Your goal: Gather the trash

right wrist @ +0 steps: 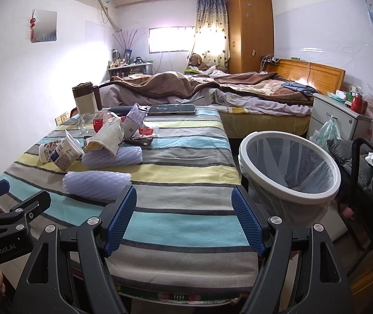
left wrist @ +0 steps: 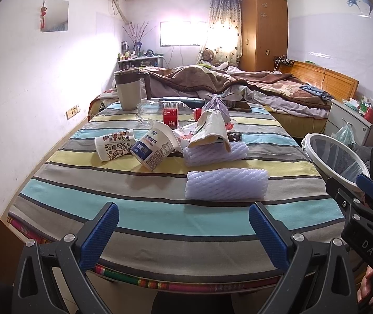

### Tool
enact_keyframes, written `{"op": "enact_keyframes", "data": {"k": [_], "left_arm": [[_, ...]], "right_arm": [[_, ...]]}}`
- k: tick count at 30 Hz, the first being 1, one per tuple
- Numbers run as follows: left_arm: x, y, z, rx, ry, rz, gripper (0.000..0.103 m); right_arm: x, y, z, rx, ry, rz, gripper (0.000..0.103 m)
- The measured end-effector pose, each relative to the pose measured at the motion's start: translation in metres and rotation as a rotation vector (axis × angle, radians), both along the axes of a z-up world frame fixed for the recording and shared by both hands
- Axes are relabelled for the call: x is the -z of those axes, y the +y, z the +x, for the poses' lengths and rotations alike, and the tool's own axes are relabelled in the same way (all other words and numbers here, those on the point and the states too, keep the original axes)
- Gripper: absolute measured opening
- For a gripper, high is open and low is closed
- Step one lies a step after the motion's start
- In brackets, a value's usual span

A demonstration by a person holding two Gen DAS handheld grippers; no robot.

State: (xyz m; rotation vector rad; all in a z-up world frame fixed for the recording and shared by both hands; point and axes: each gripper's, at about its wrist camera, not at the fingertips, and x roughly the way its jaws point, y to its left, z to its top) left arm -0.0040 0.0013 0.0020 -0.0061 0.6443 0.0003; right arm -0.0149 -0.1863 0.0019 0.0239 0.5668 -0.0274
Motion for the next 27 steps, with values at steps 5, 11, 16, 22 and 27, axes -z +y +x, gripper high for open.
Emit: {"op": "enact_keyframes", "data": {"k": [5,11,16,22,27], "left_arm": [[-0.0006,-0.0009,-0.0003,-0.001,-0.001,0.001,0.101],[-0.0006,0.0002,-0.0005,-0.001,0.001,0.000,0.101],[-0.0003,0.0017,-0.0011,-0.004,0.002,-0.002,0.101],[-0.0001,0.0028,-0.0017,-0.005,0.003,-0.002,0.101],[-0.0001,0.0039,-0.0021,-0.006,0.003,-0.002,0.101]], "right_arm": [[0.0002,-0.0005,0.0004,0.000,-0.001,-0.003,0.076],[0.0004,-0.0009,-0.0001,-0.001,-0.001,-0.001,0.076],[-0.0002,0.0002,-0.0010,0.001,-0.002,-0.003,0.076],[-0.0003,0.0007,-0.0006,0.002,-0.003,-0.004,0.076],[-0.0008,0.0020,-0.0008,0.001,-0.006,-0.007,0.076]]}}
